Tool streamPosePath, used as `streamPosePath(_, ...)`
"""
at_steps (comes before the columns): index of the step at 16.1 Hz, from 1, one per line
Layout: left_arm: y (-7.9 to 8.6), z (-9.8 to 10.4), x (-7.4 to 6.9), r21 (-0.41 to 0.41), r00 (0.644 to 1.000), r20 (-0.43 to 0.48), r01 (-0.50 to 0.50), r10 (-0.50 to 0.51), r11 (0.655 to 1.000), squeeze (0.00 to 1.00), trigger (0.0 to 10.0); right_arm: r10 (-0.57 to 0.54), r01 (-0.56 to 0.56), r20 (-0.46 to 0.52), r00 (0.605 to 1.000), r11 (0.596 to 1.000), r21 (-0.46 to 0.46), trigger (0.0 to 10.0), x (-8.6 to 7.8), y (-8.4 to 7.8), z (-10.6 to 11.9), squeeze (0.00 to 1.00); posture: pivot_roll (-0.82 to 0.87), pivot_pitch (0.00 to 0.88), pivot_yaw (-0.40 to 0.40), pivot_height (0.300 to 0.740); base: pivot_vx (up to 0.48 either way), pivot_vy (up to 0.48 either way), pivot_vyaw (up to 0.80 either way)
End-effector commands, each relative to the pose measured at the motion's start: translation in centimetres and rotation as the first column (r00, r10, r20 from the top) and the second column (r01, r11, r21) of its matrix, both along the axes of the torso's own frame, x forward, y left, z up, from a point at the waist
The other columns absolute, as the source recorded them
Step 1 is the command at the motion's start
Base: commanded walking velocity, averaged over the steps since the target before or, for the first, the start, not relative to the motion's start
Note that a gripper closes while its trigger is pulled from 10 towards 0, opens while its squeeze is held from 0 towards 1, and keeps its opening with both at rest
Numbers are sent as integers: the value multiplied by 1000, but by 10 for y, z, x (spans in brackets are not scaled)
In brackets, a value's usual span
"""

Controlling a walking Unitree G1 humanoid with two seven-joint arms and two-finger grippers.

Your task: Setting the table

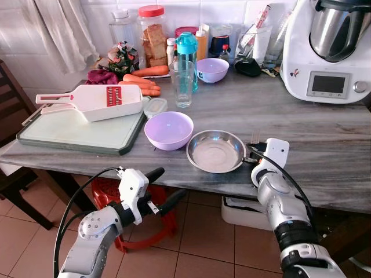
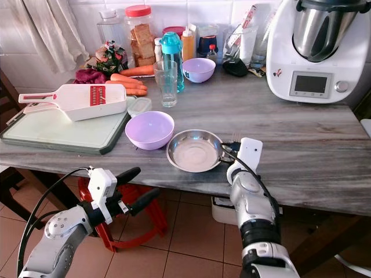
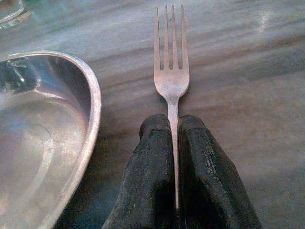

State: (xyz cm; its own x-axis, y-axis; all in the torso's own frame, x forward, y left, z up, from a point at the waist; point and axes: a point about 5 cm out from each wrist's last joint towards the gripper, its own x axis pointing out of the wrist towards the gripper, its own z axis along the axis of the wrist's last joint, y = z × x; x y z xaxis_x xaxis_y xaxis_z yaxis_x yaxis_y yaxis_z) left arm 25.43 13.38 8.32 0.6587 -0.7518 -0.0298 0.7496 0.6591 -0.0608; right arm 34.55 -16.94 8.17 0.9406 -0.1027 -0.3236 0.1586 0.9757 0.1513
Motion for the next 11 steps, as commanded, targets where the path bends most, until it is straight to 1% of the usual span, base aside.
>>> streamPosePath(1,0,1,1,10,1000,1,2,-2,1000,0,10000,0,-1,9,1000,1000,20,10000,3,1,3,0,21,13,58,740,0,0,0)
streamPosePath(3,-1,1,1,7,1000,0,5,-5,1000,0,10000,9,-9,1,1000,1000,13,10000,2,2,-1,0,21,13,58,740,0,0,0)
streamPosePath(4,-1,1,1,6,1000,0,6,-6,1000,0,10000,11,-11,0,1000,1000,14,10000,2,2,-1,882,20,13,59,740,0,0,0)
streamPosePath(5,-2,1,1,3,1000,-1,10,-9,1000,0,10000,13,-13,-2,1000,1000,17,10000,1,2,-2,1000,20,13,59,740,0,0,0)
streamPosePath(9,-4,0,0,-26,999,-11,31,-31,999,0,10000,15,-15,-3,1000,1000,20,10000,0,0,-4,1000,12,13,57,740,0,0,0)
streamPosePath(11,-5,-1,-2,-49,998,-37,52,-54,997,0,10000,12,-12,1,1000,1000,25,10000,1,0,-3,1000,12,13,57,740,0,0,0)
